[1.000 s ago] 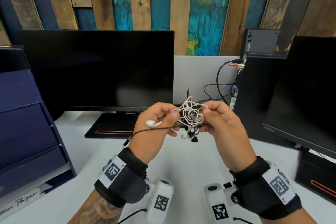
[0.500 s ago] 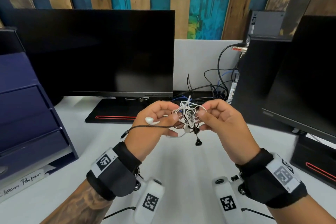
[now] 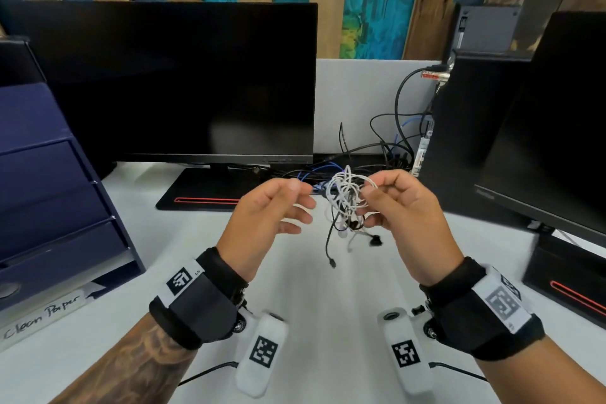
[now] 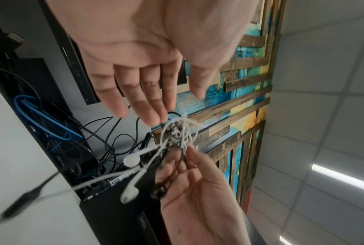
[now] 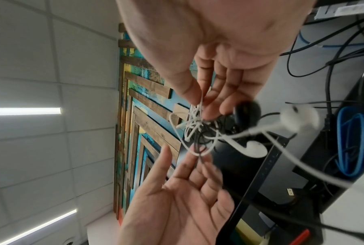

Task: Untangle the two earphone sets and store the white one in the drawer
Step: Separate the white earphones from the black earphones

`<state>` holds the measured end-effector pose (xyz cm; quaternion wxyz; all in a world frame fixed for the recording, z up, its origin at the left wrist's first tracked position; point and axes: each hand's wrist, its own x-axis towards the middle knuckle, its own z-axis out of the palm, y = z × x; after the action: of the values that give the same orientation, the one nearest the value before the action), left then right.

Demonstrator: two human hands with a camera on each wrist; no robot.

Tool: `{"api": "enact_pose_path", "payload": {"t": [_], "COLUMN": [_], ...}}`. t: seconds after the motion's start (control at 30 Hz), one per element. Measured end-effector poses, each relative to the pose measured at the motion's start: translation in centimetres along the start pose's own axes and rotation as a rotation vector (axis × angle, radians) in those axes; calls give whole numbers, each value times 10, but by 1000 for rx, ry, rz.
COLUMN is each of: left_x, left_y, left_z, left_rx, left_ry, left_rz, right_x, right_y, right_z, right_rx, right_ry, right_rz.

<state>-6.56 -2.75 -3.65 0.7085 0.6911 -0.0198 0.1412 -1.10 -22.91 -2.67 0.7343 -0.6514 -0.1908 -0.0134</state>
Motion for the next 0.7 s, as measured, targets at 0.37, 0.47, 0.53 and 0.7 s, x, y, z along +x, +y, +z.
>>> {"api": "enact_pose_path", "payload": {"t": [0.37,0.47,0.53,0.7], "left_x": [-3,-2,-1,1], "left_y": [-12,-12,-12,-6], "left_z": [8,4,2,-3], "left_rx": [124,122,119,78], "left_ry": [-14,-3,4,3], "left_rz": [2,-2,-8,-5], "right_x": [-6,-5,-4,-3], "right_y": [3,3,3,5], "right_z": [7,8,8,6], "right_rx": [45,158,182,36], "right_ry": [-138,-150,-135,-112], "right_rz": [109,152,150,80]}}
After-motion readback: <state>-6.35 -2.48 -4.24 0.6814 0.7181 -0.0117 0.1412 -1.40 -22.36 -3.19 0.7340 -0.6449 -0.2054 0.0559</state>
